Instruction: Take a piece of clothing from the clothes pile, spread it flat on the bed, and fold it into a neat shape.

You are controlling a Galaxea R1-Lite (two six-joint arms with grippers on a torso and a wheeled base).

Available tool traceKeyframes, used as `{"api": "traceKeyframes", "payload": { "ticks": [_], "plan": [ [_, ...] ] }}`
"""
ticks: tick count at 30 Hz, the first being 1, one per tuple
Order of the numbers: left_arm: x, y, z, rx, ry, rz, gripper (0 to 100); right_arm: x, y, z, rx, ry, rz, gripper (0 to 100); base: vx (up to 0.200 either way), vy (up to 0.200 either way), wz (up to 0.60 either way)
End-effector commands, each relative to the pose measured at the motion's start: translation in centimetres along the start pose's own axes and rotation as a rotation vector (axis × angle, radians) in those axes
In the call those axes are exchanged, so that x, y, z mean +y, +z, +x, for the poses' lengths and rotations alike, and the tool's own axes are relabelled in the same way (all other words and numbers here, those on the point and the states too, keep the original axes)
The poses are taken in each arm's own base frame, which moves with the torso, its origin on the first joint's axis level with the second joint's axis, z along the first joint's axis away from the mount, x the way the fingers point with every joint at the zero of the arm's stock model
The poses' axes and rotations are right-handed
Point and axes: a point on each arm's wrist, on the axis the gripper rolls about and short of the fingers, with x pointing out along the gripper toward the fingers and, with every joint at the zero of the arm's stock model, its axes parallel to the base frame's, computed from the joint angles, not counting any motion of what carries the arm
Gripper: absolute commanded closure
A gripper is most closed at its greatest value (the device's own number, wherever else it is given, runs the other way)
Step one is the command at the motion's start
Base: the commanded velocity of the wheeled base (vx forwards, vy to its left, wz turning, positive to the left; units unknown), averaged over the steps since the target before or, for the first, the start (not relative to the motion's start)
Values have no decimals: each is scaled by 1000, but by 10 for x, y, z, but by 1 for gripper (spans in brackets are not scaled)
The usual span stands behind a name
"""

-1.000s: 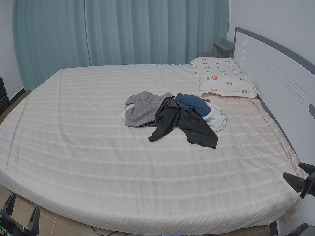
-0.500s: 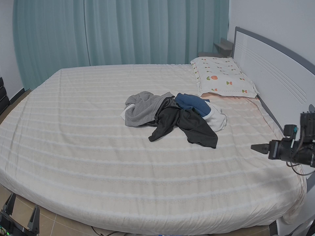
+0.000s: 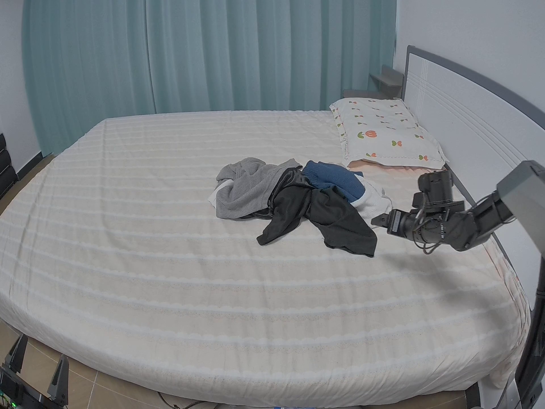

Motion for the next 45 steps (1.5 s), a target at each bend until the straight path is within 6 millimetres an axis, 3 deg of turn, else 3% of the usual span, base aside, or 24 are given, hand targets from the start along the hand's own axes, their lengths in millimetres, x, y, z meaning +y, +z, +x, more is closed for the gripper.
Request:
{"api": "traceKeyframes", "payload": {
  "ticks": [1, 10, 17, 18, 26, 34, 39, 45],
  "plan": [
    [0, -4, 0, -2, 1, -1, 0, 11, -50, 94, 97, -63, 63, 0, 0, 0, 0],
    [0, -4, 0, 0, 1, -1, 0, 13, -54, 114, 55, -117, 27, 0, 0, 0, 0],
    [0, -5, 0, 1, 1, -1, 0, 21, -40, 112, 6, -133, -14, 0, 0, 0, 0],
    [0, -4, 0, 0, 1, -1, 0, 21, -40, 111, 6, -133, -16, 100, 0, 0, 0],
    [0, -4, 0, 0, 1, -1, 0, 21, -48, 114, 31, -139, -34, 100, 0, 0, 0],
    [0, -4, 0, 0, 1, -1, 0, 44, -38, 93, 8, -88, 53, 100, 0, 0, 0],
    [0, -4, 0, -2, 1, -1, 0, 56, -11, 43, 30, 21, 226, 100, 0, 0, 0],
    [0, -4, 0, 0, 1, -1, 0, 47, -5, -16, 150, 126, 387, 100, 0, 0, 0]
  ]
}}
